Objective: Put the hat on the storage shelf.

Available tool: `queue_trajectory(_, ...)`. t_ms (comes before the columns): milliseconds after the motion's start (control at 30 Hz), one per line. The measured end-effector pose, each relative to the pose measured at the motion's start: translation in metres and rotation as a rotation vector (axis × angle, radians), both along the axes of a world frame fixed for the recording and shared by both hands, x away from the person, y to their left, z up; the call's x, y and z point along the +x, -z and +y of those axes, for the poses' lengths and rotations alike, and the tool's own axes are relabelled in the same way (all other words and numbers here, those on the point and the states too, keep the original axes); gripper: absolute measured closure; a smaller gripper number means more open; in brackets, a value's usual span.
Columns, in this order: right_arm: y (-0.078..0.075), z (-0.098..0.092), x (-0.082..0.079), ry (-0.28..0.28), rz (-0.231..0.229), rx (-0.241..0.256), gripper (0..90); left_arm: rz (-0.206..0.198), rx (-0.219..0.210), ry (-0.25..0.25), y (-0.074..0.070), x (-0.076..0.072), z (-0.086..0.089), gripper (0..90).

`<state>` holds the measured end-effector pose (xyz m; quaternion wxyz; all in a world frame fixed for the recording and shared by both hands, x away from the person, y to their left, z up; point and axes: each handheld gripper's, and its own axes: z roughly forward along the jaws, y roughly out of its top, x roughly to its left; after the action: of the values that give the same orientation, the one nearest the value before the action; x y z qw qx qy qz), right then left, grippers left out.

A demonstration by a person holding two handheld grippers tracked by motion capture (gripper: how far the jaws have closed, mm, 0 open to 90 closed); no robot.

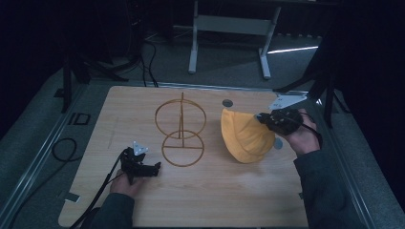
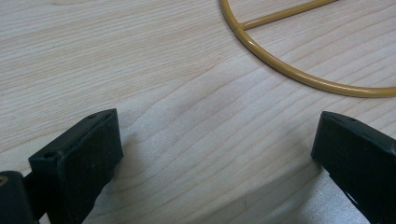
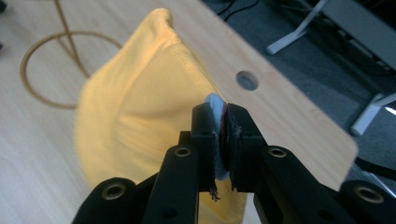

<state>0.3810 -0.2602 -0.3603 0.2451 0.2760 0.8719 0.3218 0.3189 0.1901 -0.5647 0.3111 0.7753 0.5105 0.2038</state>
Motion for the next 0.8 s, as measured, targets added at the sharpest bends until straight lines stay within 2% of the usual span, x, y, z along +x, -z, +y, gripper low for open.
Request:
queue_trajectory(167,0.012,0.017,0.001,-0.047,0.047,-0.016,82.1,-0.001,-0.001,-0.001,0.0,0.0,0.0,1.9)
queue_trajectory(333,0.024,0.041,0.0,-0.123,0.111,-0.037,81.0,0.001,0.001,0.001,0.0,0.0,0.0,1.9)
queue_trajectory(400,0.03,0.05,0.0,-0.148,0.128,-0.06,80.1,0.0,0.001,0.001,0.0,0.0,0.0,1.9)
queue_trajectory(500,0.037,0.059,0.0,-0.159,0.141,-0.075,78.1,-0.001,0.0,0.0,0.0,0.0,0.0,1.9)
queue_trajectory(600,0.04,0.063,0.004,-0.161,0.162,-0.053,73.7,0.0,0.001,0.001,0.0,0.0,0.0,1.9)
queue_trajectory(800,0.04,0.063,0.006,-0.159,0.163,-0.042,70.2,0.0,0.0,0.001,0.0,0.0,0.0,1.9)
